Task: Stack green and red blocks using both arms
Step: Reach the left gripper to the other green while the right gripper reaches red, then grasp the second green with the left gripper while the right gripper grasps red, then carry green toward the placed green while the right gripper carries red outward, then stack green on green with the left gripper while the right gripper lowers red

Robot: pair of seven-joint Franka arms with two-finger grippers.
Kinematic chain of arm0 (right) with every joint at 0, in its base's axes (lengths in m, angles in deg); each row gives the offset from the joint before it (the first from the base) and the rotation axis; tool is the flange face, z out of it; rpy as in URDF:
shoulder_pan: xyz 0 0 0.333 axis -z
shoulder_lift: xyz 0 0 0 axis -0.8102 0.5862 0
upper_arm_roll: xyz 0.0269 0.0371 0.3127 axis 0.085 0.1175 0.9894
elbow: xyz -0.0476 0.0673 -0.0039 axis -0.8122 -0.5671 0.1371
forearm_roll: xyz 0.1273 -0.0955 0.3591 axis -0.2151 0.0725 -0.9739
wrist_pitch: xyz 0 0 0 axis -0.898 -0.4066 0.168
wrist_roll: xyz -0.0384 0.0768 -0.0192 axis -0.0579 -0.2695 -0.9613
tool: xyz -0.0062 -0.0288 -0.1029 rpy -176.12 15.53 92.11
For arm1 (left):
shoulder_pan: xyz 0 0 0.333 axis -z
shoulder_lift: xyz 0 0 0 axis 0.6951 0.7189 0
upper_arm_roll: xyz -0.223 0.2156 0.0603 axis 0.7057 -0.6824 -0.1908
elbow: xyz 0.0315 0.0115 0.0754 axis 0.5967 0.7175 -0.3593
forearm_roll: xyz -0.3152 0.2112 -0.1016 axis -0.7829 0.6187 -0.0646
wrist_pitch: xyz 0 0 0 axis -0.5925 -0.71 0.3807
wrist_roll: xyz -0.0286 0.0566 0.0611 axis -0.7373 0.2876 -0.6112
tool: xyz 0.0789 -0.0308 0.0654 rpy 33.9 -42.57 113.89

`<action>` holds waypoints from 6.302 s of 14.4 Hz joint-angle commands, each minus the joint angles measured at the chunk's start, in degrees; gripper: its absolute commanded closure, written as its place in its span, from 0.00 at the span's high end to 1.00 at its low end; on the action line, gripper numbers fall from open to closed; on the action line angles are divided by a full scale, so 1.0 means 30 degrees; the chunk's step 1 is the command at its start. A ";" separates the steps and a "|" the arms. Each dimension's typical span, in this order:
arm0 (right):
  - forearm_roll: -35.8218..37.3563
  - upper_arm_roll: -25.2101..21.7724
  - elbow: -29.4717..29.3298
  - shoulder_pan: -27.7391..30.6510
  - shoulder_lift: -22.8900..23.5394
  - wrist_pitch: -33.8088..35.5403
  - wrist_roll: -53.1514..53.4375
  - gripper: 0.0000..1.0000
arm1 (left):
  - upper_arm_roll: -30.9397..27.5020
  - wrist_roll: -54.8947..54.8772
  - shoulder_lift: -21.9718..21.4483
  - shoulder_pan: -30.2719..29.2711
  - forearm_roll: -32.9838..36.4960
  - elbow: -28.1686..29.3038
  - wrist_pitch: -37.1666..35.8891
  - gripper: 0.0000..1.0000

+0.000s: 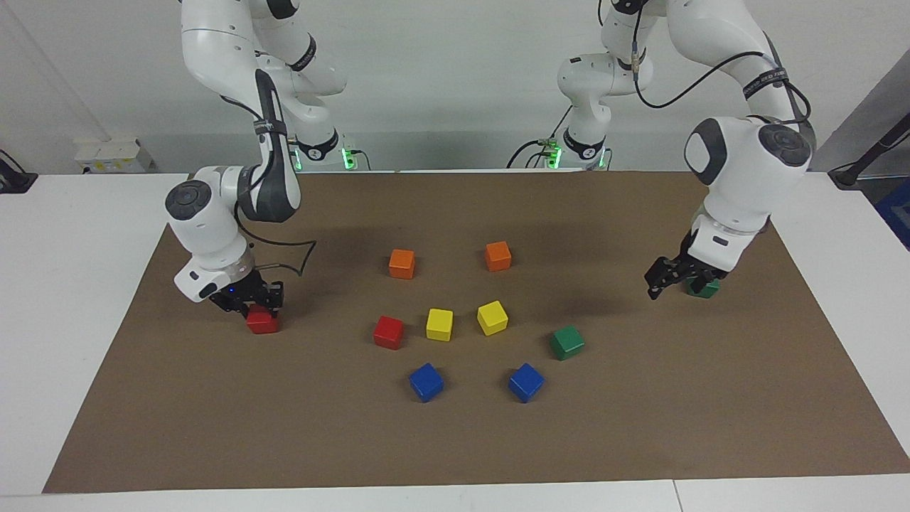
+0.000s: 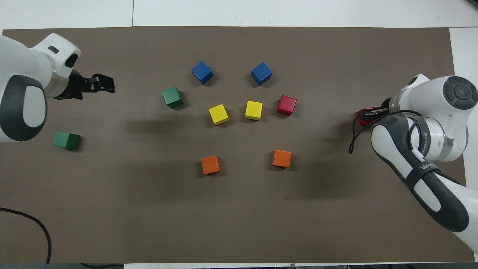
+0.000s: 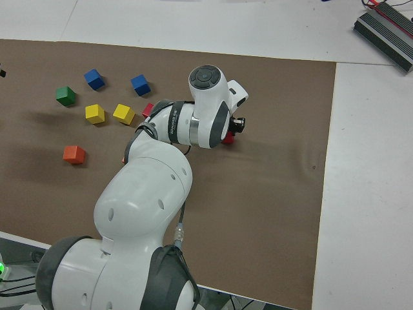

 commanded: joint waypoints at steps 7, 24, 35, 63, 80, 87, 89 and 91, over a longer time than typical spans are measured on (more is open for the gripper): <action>0.0211 0.0029 0.0461 0.0064 0.0027 -0.1003 -0.0268 1.00 | -0.0367 0.8883 0.4174 0.3774 0.1022 -0.3779 -0.0749 1.00; -0.0024 0.0673 -0.9498 -0.3799 0.0698 1.0336 0.8278 1.00 | -0.0309 1.1382 0.5675 0.4276 0.3221 -0.1298 0.4813 1.00; -0.0082 0.0790 -1.1053 -0.6204 0.4683 0.6300 1.5100 0.97 | -0.0338 1.0033 0.5558 0.4539 0.3309 0.0284 0.6748 0.89; 0.0064 0.0790 -0.7011 -0.7026 0.4920 0.1810 1.5643 0.84 | -0.0191 -0.8002 -0.2086 -0.3101 0.1288 0.0458 -0.4031 0.00; -0.0053 0.0732 -0.5673 -0.1874 -0.0465 0.7644 0.2579 0.00 | -0.0192 -1.3754 -0.2558 -0.5949 0.0002 0.6850 0.2970 0.00; -0.0053 0.0732 -0.1561 -0.0112 -0.1936 0.2807 -0.0884 0.00 | -0.0192 -1.5016 -0.1797 -0.6476 -0.0910 0.7436 0.4698 0.00; -0.0053 0.0732 -0.1532 0.0209 -0.1703 0.2602 -0.1233 0.00 | -0.0192 -1.5045 -0.1650 -0.6476 -0.0910 0.7436 0.4875 0.00; -0.0053 0.0732 -0.1532 0.0328 -0.1468 0.2020 -0.1644 0.00 | -0.0221 -1.5366 -0.1445 -0.6505 -0.0910 0.7436 0.4992 0.00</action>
